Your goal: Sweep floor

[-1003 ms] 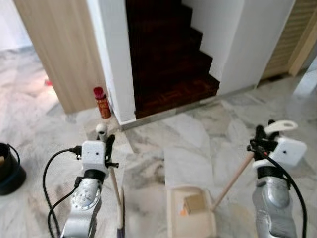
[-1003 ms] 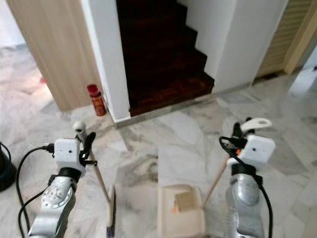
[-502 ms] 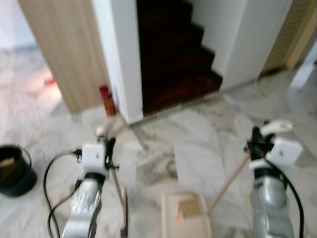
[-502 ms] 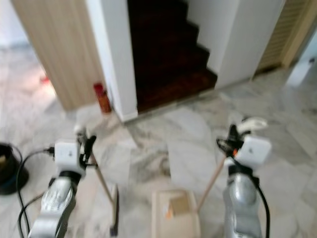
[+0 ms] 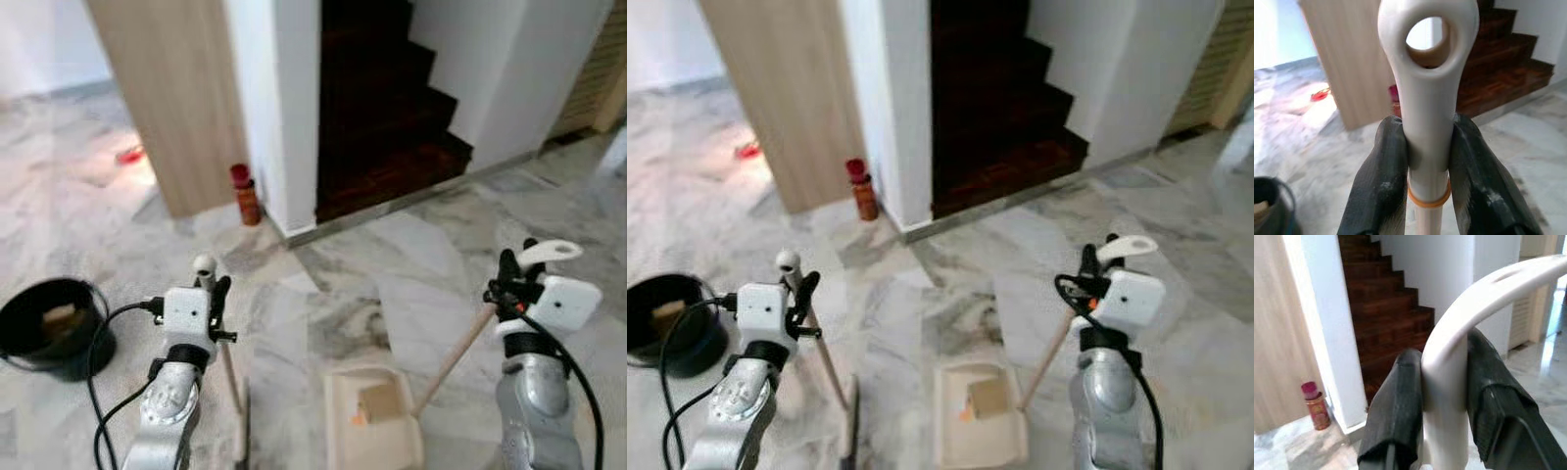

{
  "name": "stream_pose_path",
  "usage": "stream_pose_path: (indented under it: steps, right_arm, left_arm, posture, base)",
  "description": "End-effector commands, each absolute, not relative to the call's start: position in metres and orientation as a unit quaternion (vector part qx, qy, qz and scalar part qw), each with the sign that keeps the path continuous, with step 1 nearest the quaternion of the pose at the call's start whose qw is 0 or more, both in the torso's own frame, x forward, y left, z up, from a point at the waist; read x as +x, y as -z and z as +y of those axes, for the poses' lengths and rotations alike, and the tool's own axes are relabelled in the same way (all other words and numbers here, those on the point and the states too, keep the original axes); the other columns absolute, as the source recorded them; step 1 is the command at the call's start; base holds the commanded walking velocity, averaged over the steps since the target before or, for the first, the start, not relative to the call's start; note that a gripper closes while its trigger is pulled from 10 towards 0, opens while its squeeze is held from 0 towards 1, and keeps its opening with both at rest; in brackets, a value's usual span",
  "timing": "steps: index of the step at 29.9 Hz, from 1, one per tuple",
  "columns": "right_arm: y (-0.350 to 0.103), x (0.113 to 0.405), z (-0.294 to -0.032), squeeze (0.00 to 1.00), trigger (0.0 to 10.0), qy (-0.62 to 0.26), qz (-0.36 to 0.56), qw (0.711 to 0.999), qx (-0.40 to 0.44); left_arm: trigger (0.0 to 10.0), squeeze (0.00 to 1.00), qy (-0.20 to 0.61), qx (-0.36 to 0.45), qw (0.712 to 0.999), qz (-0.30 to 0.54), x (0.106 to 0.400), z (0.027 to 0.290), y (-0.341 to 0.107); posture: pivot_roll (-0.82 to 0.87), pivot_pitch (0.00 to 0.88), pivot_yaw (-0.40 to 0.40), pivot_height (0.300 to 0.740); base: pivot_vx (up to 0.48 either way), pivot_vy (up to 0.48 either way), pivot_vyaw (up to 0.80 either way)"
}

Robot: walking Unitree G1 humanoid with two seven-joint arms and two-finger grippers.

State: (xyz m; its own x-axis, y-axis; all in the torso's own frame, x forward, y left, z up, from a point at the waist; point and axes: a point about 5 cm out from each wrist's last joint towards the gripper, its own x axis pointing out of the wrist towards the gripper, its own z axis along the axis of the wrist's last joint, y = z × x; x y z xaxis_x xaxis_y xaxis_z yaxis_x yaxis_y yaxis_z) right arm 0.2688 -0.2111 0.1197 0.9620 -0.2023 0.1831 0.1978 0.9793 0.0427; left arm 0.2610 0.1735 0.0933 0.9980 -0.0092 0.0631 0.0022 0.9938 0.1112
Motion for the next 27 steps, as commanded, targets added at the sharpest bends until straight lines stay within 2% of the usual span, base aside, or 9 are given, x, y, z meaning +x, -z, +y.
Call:
stream_pose_path:
  steps: [1, 27]
  right_arm:
    - [-0.1316, 0.2688, -0.2148, 0.00, 10.0, 0.108, -0.122, 0.986, 0.018]
    - [-0.1358, 0.2707, -0.2083, 0.00, 10.0, 0.102, -0.127, 0.986, 0.027]
  left_arm:
    - [10.0, 0.00, 0.009, 0.066, 0.996, -0.059, 0.2637, 0.1705, -0.1047]
    - [10.0, 0.00, 0.009, 0.069, 0.996, -0.054, 0.2623, 0.1720, -0.1052]
  posture:
    - [-0.03, 0.000, 0.016, 0.740]
    - [-0.02, 0.000, 0.015, 0.740]
  base:
    - [0.000, 0.386, 0.00]
    - [0.000, 0.384, 0.00]
